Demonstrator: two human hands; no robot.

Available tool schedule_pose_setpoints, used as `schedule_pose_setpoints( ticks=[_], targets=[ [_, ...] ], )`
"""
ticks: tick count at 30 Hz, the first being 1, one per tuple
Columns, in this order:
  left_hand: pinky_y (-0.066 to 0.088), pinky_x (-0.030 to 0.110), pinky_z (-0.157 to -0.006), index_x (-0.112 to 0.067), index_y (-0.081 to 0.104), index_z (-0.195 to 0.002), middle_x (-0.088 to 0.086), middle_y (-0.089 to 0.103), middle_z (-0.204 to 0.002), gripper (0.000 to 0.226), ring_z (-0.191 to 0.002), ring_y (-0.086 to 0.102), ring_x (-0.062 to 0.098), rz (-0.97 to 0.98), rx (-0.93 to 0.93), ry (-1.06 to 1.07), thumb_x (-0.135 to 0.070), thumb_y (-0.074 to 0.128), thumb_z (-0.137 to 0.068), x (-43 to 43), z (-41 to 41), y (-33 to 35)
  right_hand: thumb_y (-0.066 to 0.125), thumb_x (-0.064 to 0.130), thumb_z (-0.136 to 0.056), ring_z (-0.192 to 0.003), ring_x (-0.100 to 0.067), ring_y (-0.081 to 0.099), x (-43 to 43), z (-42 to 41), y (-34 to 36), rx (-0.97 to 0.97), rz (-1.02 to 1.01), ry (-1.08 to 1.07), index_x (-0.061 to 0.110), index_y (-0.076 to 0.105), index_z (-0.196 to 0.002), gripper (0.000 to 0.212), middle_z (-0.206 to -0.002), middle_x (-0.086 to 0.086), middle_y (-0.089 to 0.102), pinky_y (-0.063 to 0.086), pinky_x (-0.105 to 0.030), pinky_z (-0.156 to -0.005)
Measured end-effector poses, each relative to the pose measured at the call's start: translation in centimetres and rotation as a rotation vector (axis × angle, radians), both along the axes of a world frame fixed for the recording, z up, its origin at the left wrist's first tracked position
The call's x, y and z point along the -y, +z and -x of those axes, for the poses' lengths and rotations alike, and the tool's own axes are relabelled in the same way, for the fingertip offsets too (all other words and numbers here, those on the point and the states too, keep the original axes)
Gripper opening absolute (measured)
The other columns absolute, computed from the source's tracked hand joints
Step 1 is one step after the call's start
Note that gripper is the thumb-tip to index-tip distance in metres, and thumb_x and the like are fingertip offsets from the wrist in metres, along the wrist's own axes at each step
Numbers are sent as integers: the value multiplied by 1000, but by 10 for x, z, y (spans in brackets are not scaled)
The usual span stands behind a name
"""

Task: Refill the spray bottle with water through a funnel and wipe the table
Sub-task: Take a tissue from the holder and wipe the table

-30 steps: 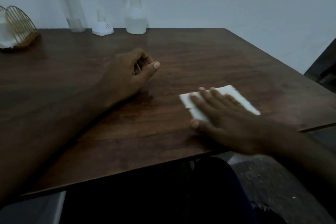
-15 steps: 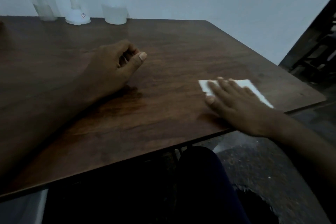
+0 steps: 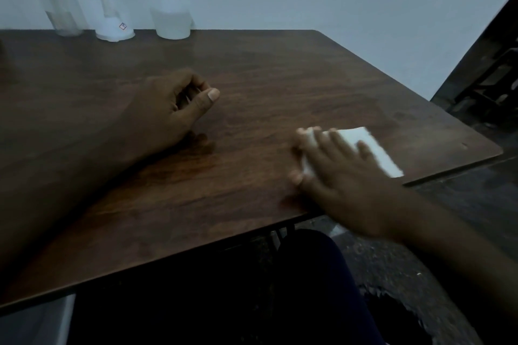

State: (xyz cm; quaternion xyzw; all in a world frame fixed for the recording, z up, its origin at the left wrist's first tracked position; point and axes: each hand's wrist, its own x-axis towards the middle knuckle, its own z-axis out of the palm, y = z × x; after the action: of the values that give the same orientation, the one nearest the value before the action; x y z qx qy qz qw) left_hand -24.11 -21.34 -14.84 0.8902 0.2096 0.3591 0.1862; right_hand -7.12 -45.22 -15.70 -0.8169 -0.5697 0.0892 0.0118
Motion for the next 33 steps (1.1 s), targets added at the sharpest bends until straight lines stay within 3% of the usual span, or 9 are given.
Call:
schedule_pose_setpoints(
  ticks=[3, 8, 11, 14, 17, 20, 25, 30, 33],
  targets=[
    [42, 22, -54, -29, 58, -94, -9, 61, -75, 25, -64, 59, 8, 29, -12, 7, -51, 48, -94, 1, 1, 1, -12, 93, -69, -145, 2, -27, 0, 14, -3, -88, -30, 175, 45, -26, -148, 93, -160, 20, -21, -12, -37, -120],
    [43, 17, -53, -25, 60, -91, -8, 63, -73, 29, -64, 59, 5, 30, 42, 8, -50, 47, -97, -2, 2, 0, -11, 85, -59, -151, -12, -16, -30, -15, 19, -25, 95, -135, 21, -10, -158, 118, -165, 5, -16, -4, -49, -123],
    [44, 16, -51, -23, 62, -90, -9, 63, -70, 43, -57, 59, 3, 76, 86, -31, -57, 38, -97, -5, 0, -2, -11, 93, -66, -149, -11, -18, -46, 34, 2, -43, 30, 155, 20, -9, -157, 117, -165, 4, -15, -6, -50, -122],
    [46, 20, -49, -33, 62, -92, -9, 66, -76, 51, -53, 59, 7, 210, 166, -9, -70, 27, -93, -10, 1, -4, -2, 91, -75, -142, 3, -22, -59, 61, -8, -131, -12, 486, 29, -9, -156, 102, -162, 15, -16, -14, -38, -118],
    [46, 25, -52, -33, 61, -93, -5, 65, -76, 58, -57, 59, 11, 326, 230, 61, -77, 24, -88, -17, 4, -2, 2, 83, -82, -148, -4, -17, -86, 23, 11, -81, 79, 247, 28, -9, -157, 94, -165, 10, -15, -6, -44, -122],
    [50, 29, -65, -33, 60, -94, -4, 64, -79, 48, -66, 62, 8, 331, 278, 115, -66, 25, -94, -22, 7, 2, -3, 84, -74, -152, -17, -15, -97, 5, 20, -10, 116, 17, 24, -8, -158, 104, -166, 4, -15, -4, -53, -122],
    [54, 31, -80, -15, 59, -104, 1, 64, -87, 39, -81, 64, 10, 329, 309, 155, -41, 29, -105, -27, 7, 5, -3, 90, -77, -145, 2, -20, -82, 64, -10, -129, -19, 592, 39, -9, -154, 93, -162, 18, -13, -16, -36, -115],
    [53, 31, -81, -17, 57, -104, -2, 64, -88, 35, -84, 64, 10, 319, 304, 168, -40, 31, -104, -29, 10, 6, 4, 73, -89, -152, -17, -14, -128, 8, 22, 16, 124, 108, 29, -7, -158, 83, -166, 3, -13, -4, -52, -122],
    [54, 35, -81, -13, 57, -105, 0, 63, -87, 37, -84, 64, 13, 319, 313, 144, -40, 32, -104, -31, 9, 7, -1, 85, -79, -151, -17, -16, -114, 57, -1, -16, 52, 424, 34, -7, -156, 93, -166, 2, -12, -9, -50, -118]
  ],
)
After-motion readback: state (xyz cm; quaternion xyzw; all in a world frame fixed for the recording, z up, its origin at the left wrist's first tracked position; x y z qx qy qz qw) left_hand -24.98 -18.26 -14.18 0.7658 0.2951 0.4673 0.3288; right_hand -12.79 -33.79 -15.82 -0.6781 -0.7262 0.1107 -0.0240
